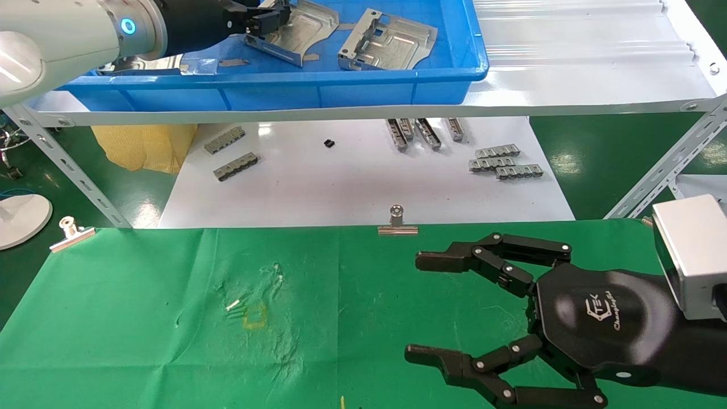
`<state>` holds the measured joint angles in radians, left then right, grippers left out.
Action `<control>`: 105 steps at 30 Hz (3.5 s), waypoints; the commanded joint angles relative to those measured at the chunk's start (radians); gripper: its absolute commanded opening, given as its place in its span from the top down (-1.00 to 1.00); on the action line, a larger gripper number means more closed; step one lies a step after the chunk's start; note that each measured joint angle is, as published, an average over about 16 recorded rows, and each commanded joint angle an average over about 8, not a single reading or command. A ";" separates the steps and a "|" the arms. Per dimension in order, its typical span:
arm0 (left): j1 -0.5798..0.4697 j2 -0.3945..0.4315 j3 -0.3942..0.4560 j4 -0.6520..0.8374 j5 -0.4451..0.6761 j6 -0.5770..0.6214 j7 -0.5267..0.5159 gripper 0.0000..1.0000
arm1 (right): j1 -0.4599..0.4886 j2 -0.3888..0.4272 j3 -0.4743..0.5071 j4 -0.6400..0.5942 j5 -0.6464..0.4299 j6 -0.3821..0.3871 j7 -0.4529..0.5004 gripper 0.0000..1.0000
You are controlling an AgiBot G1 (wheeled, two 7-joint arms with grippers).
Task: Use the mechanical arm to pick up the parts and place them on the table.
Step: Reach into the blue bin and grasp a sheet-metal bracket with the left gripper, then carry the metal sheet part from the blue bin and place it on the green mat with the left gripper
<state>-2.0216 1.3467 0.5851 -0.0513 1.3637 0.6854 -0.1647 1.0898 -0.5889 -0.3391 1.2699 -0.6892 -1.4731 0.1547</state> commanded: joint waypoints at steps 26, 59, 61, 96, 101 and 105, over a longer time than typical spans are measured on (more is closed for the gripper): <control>-0.032 -0.084 -0.058 -0.066 -0.107 0.187 0.067 1.00 | 0.000 0.000 0.000 0.000 0.000 0.000 0.000 -1.00; 0.443 -0.579 0.114 -0.628 -0.385 0.892 0.450 1.00 | 0.000 0.000 -0.001 0.000 0.001 0.000 -0.001 -1.00; 0.449 -0.552 0.142 -0.594 -0.343 0.881 0.536 1.00 | 0.000 0.000 -0.001 0.000 0.001 0.000 -0.001 -1.00; 0.376 -0.327 0.205 -0.015 -0.207 0.865 0.943 -1.00 | 0.000 0.001 -0.002 0.000 0.001 0.001 -0.001 -1.00; 0.391 -0.344 0.182 0.028 -0.246 0.905 0.825 -1.00 | 0.000 0.001 -0.002 0.000 0.001 0.001 -0.001 -1.00; 0.410 -0.360 0.162 0.054 -0.277 0.910 0.755 -1.00 | 0.000 0.001 -0.002 0.000 0.001 0.001 -0.001 -1.00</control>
<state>-1.6168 0.9907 0.7527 -0.0057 1.0957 1.5934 0.6188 1.0901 -0.5881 -0.3409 1.2698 -0.6878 -1.4723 0.1538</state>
